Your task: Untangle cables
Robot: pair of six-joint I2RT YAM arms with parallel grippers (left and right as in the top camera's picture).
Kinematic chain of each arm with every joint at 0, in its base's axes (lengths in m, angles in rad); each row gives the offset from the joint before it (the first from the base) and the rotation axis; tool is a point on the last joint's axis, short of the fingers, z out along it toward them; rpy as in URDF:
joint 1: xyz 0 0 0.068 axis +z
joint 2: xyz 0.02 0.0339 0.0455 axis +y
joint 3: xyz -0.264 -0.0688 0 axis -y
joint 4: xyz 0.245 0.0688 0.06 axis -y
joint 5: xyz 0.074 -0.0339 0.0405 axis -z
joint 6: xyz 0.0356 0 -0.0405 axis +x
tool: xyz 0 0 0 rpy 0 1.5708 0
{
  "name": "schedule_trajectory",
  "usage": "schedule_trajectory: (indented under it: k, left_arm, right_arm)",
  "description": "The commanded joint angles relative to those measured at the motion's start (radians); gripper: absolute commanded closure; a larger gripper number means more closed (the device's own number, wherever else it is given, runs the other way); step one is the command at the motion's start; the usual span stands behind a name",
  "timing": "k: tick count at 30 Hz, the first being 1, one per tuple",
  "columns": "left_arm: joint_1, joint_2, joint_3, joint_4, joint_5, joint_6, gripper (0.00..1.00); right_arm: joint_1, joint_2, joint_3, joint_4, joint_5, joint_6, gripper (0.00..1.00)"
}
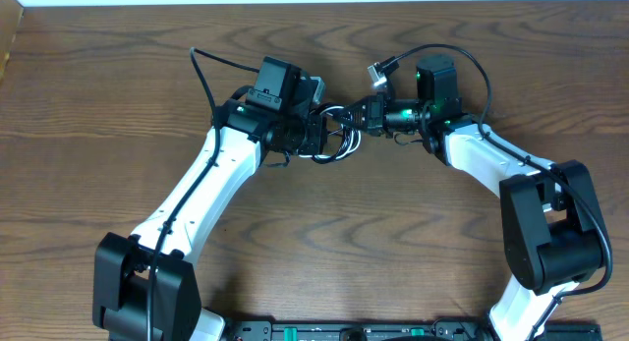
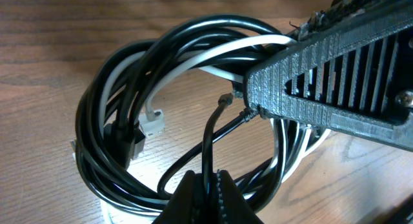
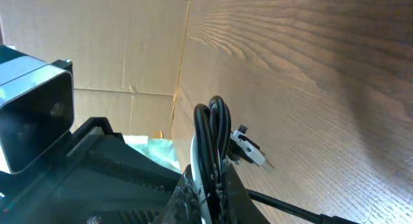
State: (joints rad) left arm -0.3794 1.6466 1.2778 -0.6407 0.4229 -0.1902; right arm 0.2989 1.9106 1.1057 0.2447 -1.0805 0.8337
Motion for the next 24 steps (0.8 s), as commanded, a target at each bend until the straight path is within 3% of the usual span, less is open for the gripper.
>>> schedule_trajectory:
  k: [1, 7, 12, 16, 22, 24]
  left_arm:
    - [-0.012, 0.009, -0.005, 0.0, -0.001, -0.002, 0.92]
    - [-0.013, 0.059, -0.005, 0.015, 0.006, -0.006, 0.92]
    - [-0.014, 0.109, -0.004, 0.078, 0.094, -0.006, 0.92]
    - [-0.012, 0.114, -0.003, 0.081, 0.093, -0.006, 0.72]
    - [0.032, 0.056, 0.018, 0.039, 0.094, -0.006, 0.51]
    - [0.046, 0.025, 0.021, 0.028, 0.094, -0.006, 0.49]
  right_arm:
    - [0.008, -0.008, 0.006, 0.01, -0.011, 0.034, 0.99]
    - [0.008, -0.008, 0.006, 0.016, -0.011, 0.063, 0.99]
    - [0.008, -0.008, 0.006, 0.053, -0.011, 0.087, 0.99]
    - [0.008, -0.008, 0.006, 0.053, -0.011, 0.094, 0.99]
    - [0.008, -0.008, 0.006, 0.052, -0.011, 0.094, 0.99]
    - [0.008, -0.008, 0.006, 0.052, -0.011, 0.094, 0.99]
